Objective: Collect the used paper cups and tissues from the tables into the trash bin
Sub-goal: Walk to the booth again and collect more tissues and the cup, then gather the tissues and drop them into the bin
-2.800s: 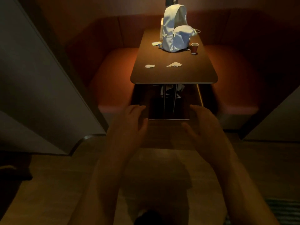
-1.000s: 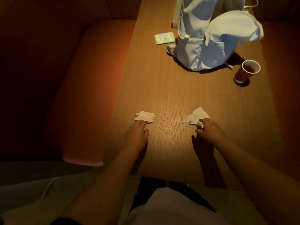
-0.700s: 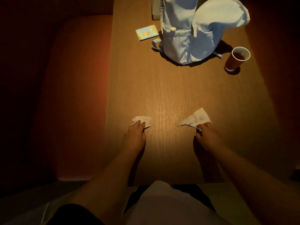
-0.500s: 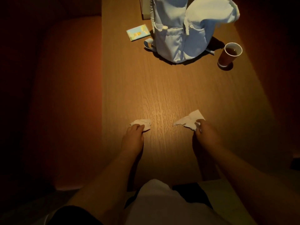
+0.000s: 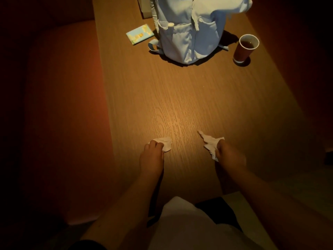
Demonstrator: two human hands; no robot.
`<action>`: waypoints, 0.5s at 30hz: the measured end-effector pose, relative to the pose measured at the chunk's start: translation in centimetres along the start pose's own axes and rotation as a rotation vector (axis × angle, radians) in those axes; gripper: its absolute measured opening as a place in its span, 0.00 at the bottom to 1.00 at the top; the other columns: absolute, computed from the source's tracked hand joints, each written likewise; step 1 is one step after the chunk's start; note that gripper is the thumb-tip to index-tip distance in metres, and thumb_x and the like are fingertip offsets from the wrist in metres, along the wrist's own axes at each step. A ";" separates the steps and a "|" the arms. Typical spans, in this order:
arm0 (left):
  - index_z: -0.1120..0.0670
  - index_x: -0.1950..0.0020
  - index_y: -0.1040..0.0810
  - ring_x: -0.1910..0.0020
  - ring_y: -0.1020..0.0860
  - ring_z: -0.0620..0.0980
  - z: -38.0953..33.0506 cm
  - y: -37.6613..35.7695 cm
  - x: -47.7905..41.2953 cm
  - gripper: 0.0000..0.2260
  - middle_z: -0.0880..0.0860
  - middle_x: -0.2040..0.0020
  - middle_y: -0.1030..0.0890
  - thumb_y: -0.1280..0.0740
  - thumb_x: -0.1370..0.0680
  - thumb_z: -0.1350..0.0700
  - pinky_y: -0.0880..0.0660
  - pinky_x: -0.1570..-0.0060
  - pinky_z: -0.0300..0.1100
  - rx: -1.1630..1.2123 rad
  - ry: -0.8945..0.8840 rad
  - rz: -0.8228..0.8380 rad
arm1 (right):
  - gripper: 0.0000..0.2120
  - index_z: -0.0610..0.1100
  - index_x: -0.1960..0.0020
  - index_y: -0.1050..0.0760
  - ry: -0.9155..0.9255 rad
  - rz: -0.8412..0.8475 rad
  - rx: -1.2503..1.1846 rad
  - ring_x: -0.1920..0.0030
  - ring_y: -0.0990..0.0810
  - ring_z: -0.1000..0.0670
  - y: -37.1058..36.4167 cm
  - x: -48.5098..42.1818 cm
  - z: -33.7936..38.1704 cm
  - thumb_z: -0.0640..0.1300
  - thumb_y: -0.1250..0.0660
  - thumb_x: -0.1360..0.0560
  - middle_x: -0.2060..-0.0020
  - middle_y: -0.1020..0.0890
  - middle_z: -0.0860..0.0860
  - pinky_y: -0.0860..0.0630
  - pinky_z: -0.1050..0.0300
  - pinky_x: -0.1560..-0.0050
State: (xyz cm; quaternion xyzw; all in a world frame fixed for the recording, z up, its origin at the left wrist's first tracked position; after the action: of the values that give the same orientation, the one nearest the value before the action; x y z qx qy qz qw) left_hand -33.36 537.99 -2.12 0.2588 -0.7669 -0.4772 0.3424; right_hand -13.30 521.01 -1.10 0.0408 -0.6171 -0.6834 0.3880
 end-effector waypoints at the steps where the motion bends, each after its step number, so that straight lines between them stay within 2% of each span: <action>1: 0.52 0.38 0.26 0.42 0.30 0.50 0.0 -0.1 0.0 0.11 0.52 0.39 0.27 0.39 0.20 0.56 0.28 0.49 0.43 0.020 -0.006 -0.007 | 0.05 0.43 0.53 0.28 -0.011 -0.008 0.000 0.62 0.26 0.50 -0.3 0.3 0.0 0.44 0.38 0.22 0.60 0.23 0.47 0.34 0.58 0.66; 5: 0.54 0.44 0.23 0.47 0.29 0.49 -0.1 -0.4 0.5 0.08 0.52 0.45 0.25 0.39 0.21 0.57 0.27 0.52 0.45 0.081 -0.045 -0.001 | 0.06 0.43 0.53 0.26 -0.064 -0.006 -0.041 0.62 0.26 0.51 -0.6 1.4 0.3 0.45 0.40 0.21 0.60 0.23 0.49 0.33 0.59 0.65; 8: 0.54 0.46 0.22 0.48 0.28 0.47 -0.9 0.4 0.8 0.07 0.50 0.47 0.25 0.38 0.21 0.57 0.27 0.53 0.43 0.171 -0.009 -0.009 | 0.08 0.44 0.51 0.26 -0.082 -0.046 -0.111 0.61 0.27 0.51 0.5 2.5 0.3 0.46 0.41 0.21 0.59 0.24 0.49 0.34 0.59 0.64; 11: 0.53 0.46 0.22 0.51 0.29 0.43 -3.3 2.0 1.4 0.07 0.46 0.49 0.26 0.37 0.21 0.56 0.30 0.55 0.38 0.283 -0.051 -0.038 | 0.06 0.45 0.51 0.26 -0.071 -0.135 -0.197 0.60 0.26 0.52 2.7 4.4 -0.7 0.47 0.39 0.22 0.56 0.23 0.49 0.33 0.59 0.66; 13: 0.51 0.46 0.22 0.51 0.27 0.41 -5.8 3.1 2.0 0.06 0.45 0.49 0.26 0.37 0.21 0.56 0.30 0.56 0.33 0.374 -0.126 -0.036 | 0.06 0.46 0.50 0.26 -0.087 -0.205 -0.237 0.60 0.25 0.52 4.8 6.3 -1.9 0.48 0.37 0.22 0.55 0.23 0.50 0.30 0.59 0.65; 15: 0.49 0.46 0.22 0.53 0.27 0.39 -8.9 4.2 2.8 0.06 0.44 0.49 0.25 0.36 0.21 0.56 0.33 0.57 0.26 0.427 -0.242 -0.036 | 0.06 0.46 0.49 0.26 -0.112 -0.270 -0.288 0.59 0.25 0.52 7.1 8.5 -3.5 0.48 0.37 0.23 0.55 0.24 0.51 0.31 0.61 0.65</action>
State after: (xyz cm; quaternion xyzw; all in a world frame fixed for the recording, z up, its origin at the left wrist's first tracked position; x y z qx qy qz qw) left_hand -28.54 532.77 5.24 0.2799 -0.8811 -0.3377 0.1769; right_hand -13.95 513.67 7.93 0.0291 -0.5227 -0.8115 0.2596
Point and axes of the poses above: each hand's wrist, its own x-axis away from the middle knuckle, its own y-axis out of the back of the hand, z = x × y, the point moved 5 cm from there along -x, towards the middle knuckle
